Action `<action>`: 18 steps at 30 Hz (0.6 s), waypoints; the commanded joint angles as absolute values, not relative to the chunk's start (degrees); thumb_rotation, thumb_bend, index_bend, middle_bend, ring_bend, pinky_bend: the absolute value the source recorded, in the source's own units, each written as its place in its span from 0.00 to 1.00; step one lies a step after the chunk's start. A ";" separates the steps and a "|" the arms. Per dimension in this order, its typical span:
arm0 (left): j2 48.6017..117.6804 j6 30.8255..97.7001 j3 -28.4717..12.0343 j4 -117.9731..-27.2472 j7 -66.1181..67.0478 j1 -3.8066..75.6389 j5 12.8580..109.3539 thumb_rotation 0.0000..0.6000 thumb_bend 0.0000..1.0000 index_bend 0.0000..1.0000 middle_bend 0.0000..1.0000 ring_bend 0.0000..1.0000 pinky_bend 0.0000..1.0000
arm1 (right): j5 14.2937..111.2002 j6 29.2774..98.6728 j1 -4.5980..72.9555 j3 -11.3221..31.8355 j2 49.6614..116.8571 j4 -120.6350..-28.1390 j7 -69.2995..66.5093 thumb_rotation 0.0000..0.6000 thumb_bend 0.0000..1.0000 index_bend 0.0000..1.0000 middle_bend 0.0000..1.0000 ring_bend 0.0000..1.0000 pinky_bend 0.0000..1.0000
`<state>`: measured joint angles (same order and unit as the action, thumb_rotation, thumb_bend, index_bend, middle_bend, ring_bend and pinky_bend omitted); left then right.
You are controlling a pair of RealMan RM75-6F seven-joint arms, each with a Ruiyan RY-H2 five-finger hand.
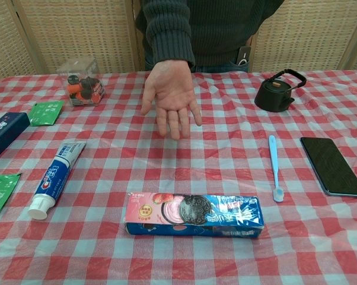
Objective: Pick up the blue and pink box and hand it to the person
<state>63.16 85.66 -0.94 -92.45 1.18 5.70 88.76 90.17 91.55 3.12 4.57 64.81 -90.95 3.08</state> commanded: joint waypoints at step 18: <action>67.58 68.37 2.80 -96.53 5.37 18.22 101.36 1.00 0.00 0.01 0.00 0.02 0.10 | 87.99 90.62 3.19 5.47 64.21 -91.04 2.11 1.00 0.00 0.01 0.00 0.00 0.00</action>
